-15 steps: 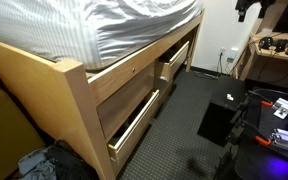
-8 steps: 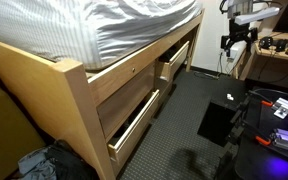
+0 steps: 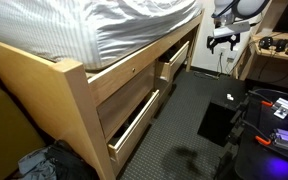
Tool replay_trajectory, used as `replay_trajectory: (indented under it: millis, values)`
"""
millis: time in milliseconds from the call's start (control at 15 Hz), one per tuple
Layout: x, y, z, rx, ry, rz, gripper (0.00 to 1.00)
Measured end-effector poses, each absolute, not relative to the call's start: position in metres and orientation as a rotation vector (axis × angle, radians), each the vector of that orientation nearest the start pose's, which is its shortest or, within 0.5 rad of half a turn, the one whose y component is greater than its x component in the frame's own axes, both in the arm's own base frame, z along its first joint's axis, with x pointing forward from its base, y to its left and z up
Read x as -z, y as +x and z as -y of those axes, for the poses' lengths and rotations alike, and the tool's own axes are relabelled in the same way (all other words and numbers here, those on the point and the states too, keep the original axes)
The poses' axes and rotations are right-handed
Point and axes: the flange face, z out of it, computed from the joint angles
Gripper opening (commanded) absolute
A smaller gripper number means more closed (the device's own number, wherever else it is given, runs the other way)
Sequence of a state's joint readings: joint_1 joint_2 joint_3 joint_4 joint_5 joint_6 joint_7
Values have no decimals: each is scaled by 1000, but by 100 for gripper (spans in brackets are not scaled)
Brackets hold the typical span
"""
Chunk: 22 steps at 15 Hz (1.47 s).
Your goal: Close the top right drawer
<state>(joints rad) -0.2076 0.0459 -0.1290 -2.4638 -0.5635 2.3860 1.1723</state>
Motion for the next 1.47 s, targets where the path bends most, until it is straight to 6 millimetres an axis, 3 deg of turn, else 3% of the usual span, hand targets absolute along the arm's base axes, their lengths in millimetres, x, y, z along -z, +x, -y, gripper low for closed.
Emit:
replay_trajectory:
  millis: [267, 400, 600, 800, 933, 1067, 1267, 1467]
  values:
    - [-269, 441, 155, 86, -3011, -1825, 100]
    - [-263, 440, 155, 84, -2958, -1921, 100]
    - [-219, 439, 170, 62, -2765, -2187, 100]
    - [-169, 424, 208, 80, -2530, -2369, 100]
    - [-152, 419, 231, 110, -2338, -2462, 100]
    - [-138, 417, 238, -2, -2226, -2461, 100]
    - [-137, 416, 243, -5, -2228, -2466, 100]
    - [-138, 421, 236, 2, -2225, -2467, 100]
